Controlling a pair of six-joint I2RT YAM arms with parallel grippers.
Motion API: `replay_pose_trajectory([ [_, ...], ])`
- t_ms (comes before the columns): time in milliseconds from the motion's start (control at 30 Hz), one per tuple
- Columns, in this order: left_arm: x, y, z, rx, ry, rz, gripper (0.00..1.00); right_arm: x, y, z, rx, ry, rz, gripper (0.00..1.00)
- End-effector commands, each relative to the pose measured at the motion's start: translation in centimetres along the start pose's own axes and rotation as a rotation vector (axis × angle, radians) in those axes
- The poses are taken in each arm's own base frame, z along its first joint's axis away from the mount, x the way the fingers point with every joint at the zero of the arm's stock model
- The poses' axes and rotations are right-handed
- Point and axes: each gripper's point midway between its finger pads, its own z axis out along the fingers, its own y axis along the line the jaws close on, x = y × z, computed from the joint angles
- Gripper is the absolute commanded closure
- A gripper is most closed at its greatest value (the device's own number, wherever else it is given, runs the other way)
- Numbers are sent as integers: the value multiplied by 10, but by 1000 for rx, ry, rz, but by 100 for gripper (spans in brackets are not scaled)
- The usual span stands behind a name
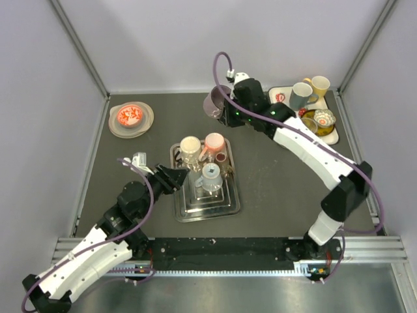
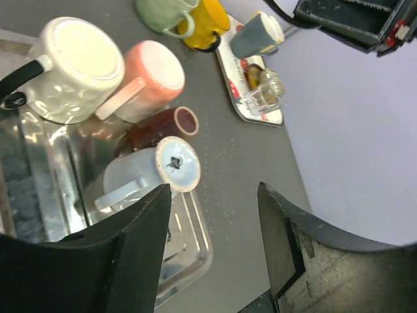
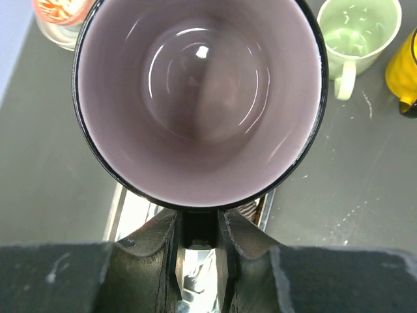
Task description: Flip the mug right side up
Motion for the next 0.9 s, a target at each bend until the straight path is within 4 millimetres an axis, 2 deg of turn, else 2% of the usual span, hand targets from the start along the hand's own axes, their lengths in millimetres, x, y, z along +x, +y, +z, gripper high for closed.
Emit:
replay_pose_trajectory([
  [0, -11, 8, 0, -61, -39, 29, 40, -61, 6, 4, 24, -145, -67, 100],
  [33, -10, 9, 0, -64, -37, 35, 40, -64, 7, 18, 35, -140, -72, 100],
  [100, -10, 12, 2, -81, -38, 44, 40, -64, 5, 31, 52, -124, -99, 100],
  [133, -10, 13, 3, -84, -35, 50, 40, -73, 7, 34, 48, -141, -102, 100],
  [167, -9, 15, 4, -92, -34, 53, 40, -64, 5, 51, 55, -110, -108, 100],
  [200, -7, 16, 5, -98, -29, 59, 40, -71, 4, 56, 58, -120, -107, 100],
  [233, -6, 18, 5, -104, -23, 65, 40, -70, 4, 63, 55, -112, -108, 100],
  [267, -5, 19, 6, -107, -20, 68, 40, -61, -1, 81, 67, -83, -108, 100],
  [300, -4, 21, 7, -117, -18, 74, 40, -67, -2, 85, 65, -94, -102, 100],
  [333, -4, 23, 8, -123, -16, 79, 40, -65, -2, 91, 58, -84, -98, 100],
  [367, -3, 23, 8, -125, -13, 83, 40, -55, -6, 107, 64, -58, -96, 100],
  [400, -1, 25, 9, -133, -7, 86, 41, -61, -8, 109, 64, -71, -92, 100],
  [533, 3, 30, 11, -143, 2, 89, 40, -56, -13, 137, 44, -51, -96, 100],
  [600, 5, 32, 12, -150, 8, 93, 38, -50, -16, 155, 26, -33, -119, 100],
  [700, 6, 34, 12, -152, 11, 104, 37, -47, -27, 167, 23, -20, -106, 100],
  [733, 5, 35, 12, -155, 8, 106, 37, -40, -36, 177, 32, -4, -99, 100],
  [867, 9, 40, 14, -168, 11, 114, 37, -30, -41, 195, 30, 16, -97, 100],
])
